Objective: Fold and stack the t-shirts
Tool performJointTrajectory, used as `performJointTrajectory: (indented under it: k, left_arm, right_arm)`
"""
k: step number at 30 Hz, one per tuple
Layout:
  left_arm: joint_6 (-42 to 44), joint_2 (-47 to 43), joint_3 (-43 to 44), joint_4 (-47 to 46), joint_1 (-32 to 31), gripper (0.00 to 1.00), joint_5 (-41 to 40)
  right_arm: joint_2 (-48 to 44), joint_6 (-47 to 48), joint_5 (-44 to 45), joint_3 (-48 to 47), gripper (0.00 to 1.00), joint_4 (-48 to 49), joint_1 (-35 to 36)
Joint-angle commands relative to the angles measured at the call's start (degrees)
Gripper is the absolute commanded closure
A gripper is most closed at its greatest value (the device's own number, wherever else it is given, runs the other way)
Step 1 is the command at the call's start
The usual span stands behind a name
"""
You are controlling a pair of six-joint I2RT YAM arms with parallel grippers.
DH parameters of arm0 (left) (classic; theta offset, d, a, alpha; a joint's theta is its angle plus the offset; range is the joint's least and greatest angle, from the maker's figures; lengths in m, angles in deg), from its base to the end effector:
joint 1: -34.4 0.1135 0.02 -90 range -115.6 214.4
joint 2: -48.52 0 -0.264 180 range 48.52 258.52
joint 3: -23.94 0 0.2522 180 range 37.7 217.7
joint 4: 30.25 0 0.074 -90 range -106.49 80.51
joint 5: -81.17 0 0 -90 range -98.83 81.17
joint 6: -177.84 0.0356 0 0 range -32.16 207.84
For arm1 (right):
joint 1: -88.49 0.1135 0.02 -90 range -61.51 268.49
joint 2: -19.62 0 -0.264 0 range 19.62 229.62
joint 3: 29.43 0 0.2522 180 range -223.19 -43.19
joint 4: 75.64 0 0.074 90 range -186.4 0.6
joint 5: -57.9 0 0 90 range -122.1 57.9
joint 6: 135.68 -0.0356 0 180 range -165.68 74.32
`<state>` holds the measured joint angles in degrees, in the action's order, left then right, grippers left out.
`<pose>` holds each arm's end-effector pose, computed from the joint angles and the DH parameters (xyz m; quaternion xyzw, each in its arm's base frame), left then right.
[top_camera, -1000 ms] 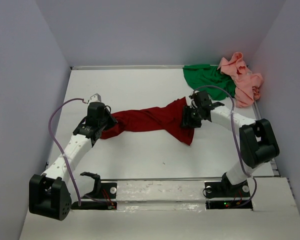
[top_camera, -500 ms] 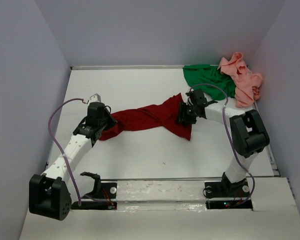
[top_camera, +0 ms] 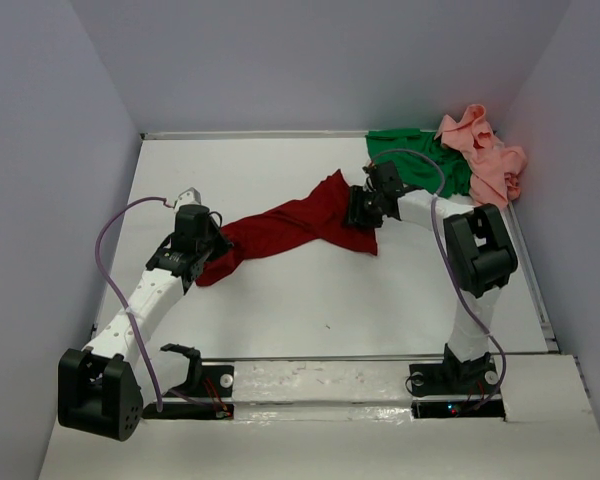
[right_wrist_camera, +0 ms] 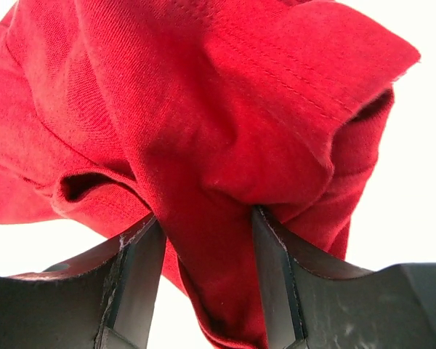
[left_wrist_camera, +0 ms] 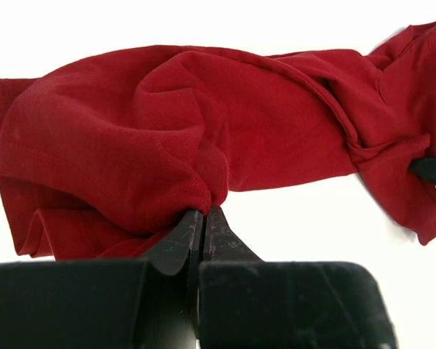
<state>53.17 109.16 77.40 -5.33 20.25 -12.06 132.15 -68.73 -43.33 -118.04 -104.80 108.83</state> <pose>0.2270 -0.0552 0.2539 -0.1692 0.8583 -0.1775 0.4508 0.3887 0.1515 0.1680 -0.0087 0.9445 0.2027 0.2585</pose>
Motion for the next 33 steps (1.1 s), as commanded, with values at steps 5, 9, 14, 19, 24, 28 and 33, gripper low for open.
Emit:
performJointTrajectory:
  k: [5, 9, 14, 19, 24, 28, 33]
  left_arm:
    - [1.01, -0.7, 0.64, 0.8, -0.26, 0.96, -1.0]
    - [1.1, -0.53, 0.81, 0.8, -0.26, 0.96, -0.73]
    - [1.1, -0.26, 0.73, 0.45, -0.35, 0.96, -0.73]
    - [1.01, 0.18, -0.41, -0.52, -0.35, 0.96, -0.64]
    - [0.49, 0.62, -1.73, -2.1, -0.35, 0.96, -0.2]
    - [0.4, 0.97, -2.61, -3.51, -0.52, 0.96, 0.41]
    - [0.4, 1.41, -3.05, -4.3, -0.7, 0.96, 0.5]
  right_arm:
    - [-6.7, 3.62, 2.61, -1.8, 0.44, -1.56, 0.14]
    - [-14.6, 6.61, 5.41, 0.58, 0.42, -2.62, 0.75]
    - [-20.5, 14.68, 1.92, 1.46, 0.37, -2.45, 2.6]
    - [-18.85, 25.04, -2.31, 1.11, 0.3, -1.12, 3.83]
    - [-13.05, 33.67, -2.57, -2.58, 0.27, -2.18, 5.41]
    - [-9.97, 42.19, -6.43, -8.89, 0.27, -4.72, 5.41]
    - [-6.63, 47.65, -8.72, -17.23, 0.27, -11.21, 5.41]
